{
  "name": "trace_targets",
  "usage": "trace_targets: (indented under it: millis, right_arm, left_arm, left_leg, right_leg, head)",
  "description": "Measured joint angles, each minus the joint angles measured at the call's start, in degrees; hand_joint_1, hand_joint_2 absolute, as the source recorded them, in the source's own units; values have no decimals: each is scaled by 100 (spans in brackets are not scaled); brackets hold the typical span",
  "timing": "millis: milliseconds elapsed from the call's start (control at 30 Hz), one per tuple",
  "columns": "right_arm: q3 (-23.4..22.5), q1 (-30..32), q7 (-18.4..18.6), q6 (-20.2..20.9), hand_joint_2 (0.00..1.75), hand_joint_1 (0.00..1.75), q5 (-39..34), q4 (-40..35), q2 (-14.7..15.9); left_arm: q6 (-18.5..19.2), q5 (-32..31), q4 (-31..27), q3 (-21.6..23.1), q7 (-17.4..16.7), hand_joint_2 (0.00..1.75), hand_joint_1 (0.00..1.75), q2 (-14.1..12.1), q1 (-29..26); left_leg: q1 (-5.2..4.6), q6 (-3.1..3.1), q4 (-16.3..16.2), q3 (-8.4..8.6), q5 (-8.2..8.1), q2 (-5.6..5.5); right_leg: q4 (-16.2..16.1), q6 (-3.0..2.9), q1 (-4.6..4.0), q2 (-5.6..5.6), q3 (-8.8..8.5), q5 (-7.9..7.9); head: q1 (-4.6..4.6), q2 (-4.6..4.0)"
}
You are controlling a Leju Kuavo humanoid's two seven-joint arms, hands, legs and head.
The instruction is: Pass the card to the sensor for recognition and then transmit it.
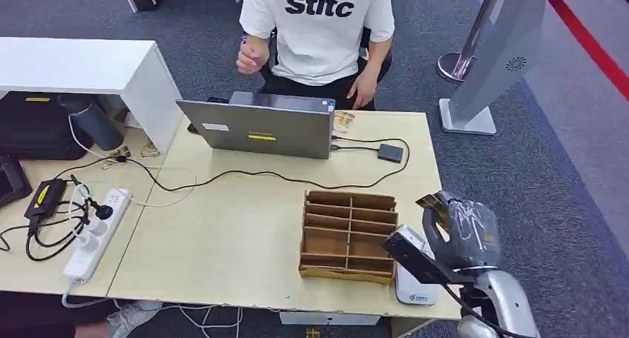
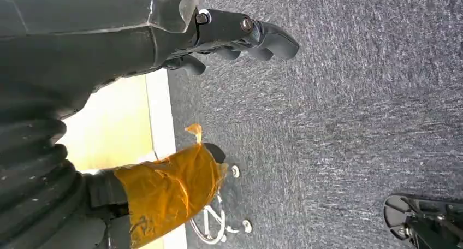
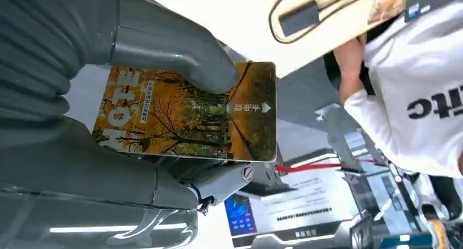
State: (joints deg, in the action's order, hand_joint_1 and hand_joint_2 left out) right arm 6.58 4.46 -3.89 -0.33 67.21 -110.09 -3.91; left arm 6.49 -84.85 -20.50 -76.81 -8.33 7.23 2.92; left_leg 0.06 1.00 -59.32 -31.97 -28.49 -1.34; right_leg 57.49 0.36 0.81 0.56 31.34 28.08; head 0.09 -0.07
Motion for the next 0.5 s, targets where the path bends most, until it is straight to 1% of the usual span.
trace_targets:
  millis: [100, 133, 167, 267, 333, 367, 400, 433, 467, 500]
  right_arm:
    - [11, -42, -36, 0, 175, 175, -26, -18, -59]
    - [31, -83, -105, 29, 175, 175, -121, -15, -70]
    - [83, -189, -207, 143, 175, 175, -324, 13, -81]
    - [379, -853, -346, 495, 175, 175, -746, 388, -85]
    - [713, -1565, -457, 847, 175, 175, -1221, 994, -101]
    - [934, -1963, -479, 955, 175, 175, -1485, 1448, -138]
    - [1128, -2396, -438, 936, 175, 175, -1576, 1949, -198]
    - [1330, -2978, -316, 860, 175, 175, -1513, 2580, -292]
    - [1502, -3541, -172, 751, 175, 175, -1416, 3194, -387]
    - [1649, -4006, -83, 653, 175, 175, -1377, 3744, -486]
  left_arm:
    - [6, -17, 0, 0, 2, 175, 0, 0, 1]
    - [11, -33, 0, 0, 2, 175, 0, 0, 0]
    - [20, -78, 0, 0, 6, 175, 0, -6, -1]
    - [55, -236, 13, 2, 20, 175, 0, -68, 27]
    - [74, -359, 77, 13, 70, 175, 0, -171, 61]
    - [114, -424, 120, 48, 103, 175, 0, -210, 84]
    - [146, -465, 155, 89, 122, 175, 0, -269, 96]
    - [179, -479, 188, 140, 131, 175, 0, -325, 113]
    - [197, -483, 221, 197, 133, 175, 0, -356, 130]
    - [203, -496, 243, 256, 151, 175, 0, -407, 148]
  left_leg:
    - [0, 0, 0, -3, 1, 0]
    - [0, 0, 1, -4, 1, 1]
    - [0, -1, 1, -6, 0, 6]
    - [2, -7, 3, -6, 5, 28]
    - [4, -17, 5, -7, 16, 42]
    - [3, -22, 5, -12, 24, 40]
    - [4, -25, 5, -21, 35, 41]
    - [3, -34, 3, -26, 49, 41]
    - [2, -40, 2, -36, 62, 42]
    - [2, -41, 2, -45, 71, 38]
  right_leg:
    - [2, -1, 0, 0, -2, -1]
    - [3, -1, 0, 1, -2, -2]
    - [4, -3, 0, 5, 1, -3]
    - [7, -15, -2, 24, 6, -15]
    - [11, -18, -5, 38, 15, -27]
    - [14, -23, -5, 38, 18, -35]
    - [20, -24, -6, 38, 28, -40]
    - [29, -27, -4, 39, 46, -50]
    - [34, -40, -4, 41, 64, -59]
    - [34, -35, -5, 38, 75, -65]
  head:
    - [2, 0]
    - [0, 0]
    - [2, 0]
    - [2, 0]
    - [2, 0]
    - [2, 0]
    - [0, 0]
    - [9, 0]
    - [-9, 0]
    - [2, 0]
